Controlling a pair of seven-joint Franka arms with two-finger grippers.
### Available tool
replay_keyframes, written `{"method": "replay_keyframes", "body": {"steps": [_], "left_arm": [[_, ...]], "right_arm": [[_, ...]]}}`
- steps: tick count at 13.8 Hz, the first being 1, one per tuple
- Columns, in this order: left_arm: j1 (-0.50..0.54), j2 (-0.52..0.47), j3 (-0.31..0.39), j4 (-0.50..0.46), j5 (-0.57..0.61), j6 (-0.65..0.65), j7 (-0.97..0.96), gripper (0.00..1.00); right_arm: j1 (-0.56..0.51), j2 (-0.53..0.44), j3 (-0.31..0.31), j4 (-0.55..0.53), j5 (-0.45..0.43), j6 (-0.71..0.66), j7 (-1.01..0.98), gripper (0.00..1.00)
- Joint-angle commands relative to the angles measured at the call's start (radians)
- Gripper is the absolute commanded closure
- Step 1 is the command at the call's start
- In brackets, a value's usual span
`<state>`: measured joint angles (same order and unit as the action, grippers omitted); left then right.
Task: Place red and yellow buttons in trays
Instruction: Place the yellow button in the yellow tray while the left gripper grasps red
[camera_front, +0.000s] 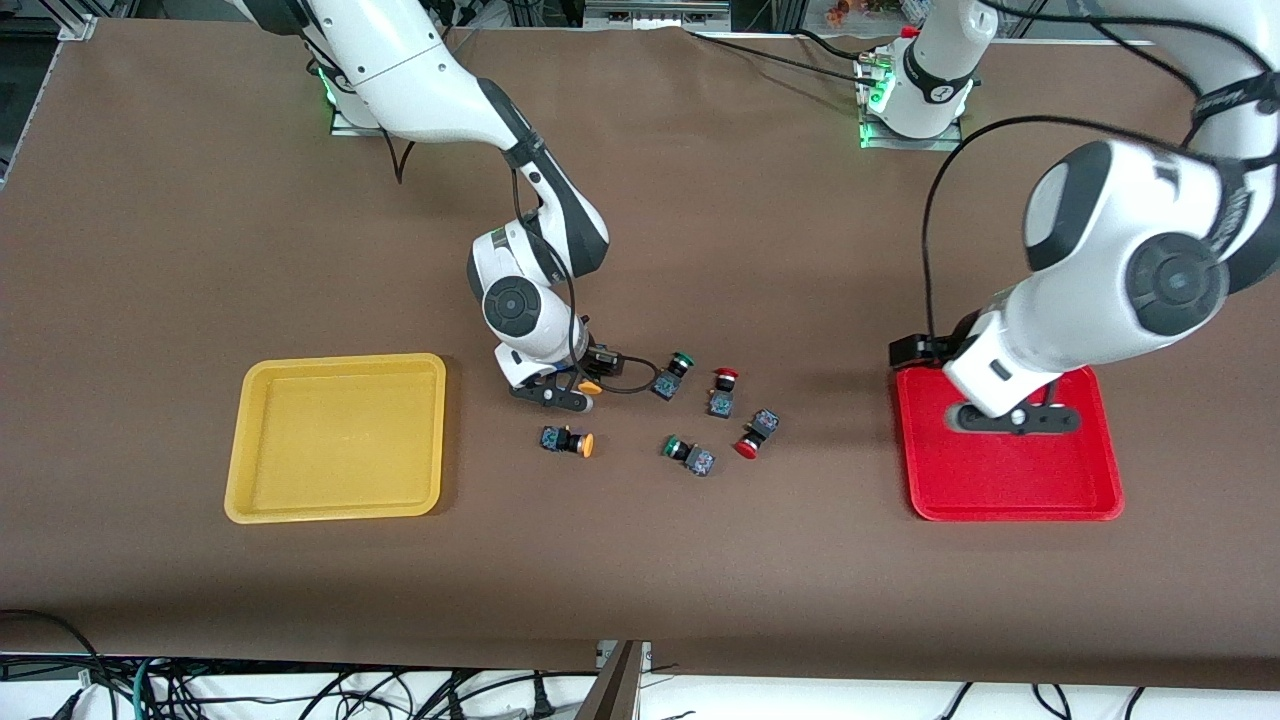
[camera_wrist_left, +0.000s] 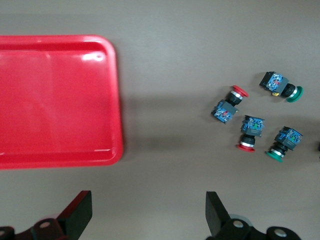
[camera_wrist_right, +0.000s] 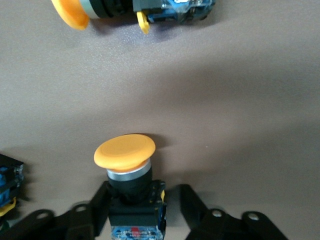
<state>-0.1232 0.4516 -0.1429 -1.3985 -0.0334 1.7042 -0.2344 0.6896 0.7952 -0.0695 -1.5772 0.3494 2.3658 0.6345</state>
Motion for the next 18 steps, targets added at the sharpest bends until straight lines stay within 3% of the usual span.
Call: {"method": "replay_keyframes", "body": {"steps": [1,3,7,10,13,17,18], "left_arm": [[-0.067,0.068,0.008,0.038,-0.009,0.053,-0.037,0.0],[-0.116,0.123,0.009,0.038,0.0,0.101,-0.112,0.0],[-0.176,0.205,0.011,0.036,0.004,0.254,-0.155,0.0],[-0.185,0.232,0.011,0.027,0.006,0.327,-0.155,0.0],[-0.229,0.28,0.017,0.029,0.006,0.396,-0.204,0.0],[-0.254,0.314,0.017,0.029,0.047,0.457,-0.226,0.0],[-0.272,0.317,0.017,0.027,0.073,0.457,-0.226,0.0]], "right_arm": [[0.01,-0.014,-0.006,-0.018,0.023,-0.002,-0.013,0.78],[0.005,-0.031,-0.016,-0.018,0.023,-0.028,-0.047,0.88],[-0.088,-0.112,-0.079,-0.011,0.022,-0.241,-0.29,0.89],[-0.148,-0.142,-0.205,-0.007,0.02,-0.368,-0.647,0.88],[-0.188,-0.13,-0.324,-0.015,0.014,-0.39,-0.945,0.84],[-0.275,-0.102,-0.334,-0.007,0.005,-0.384,-1.039,0.8],[-0.277,-0.097,-0.334,-0.007,0.006,-0.379,-1.036,0.72]]}}
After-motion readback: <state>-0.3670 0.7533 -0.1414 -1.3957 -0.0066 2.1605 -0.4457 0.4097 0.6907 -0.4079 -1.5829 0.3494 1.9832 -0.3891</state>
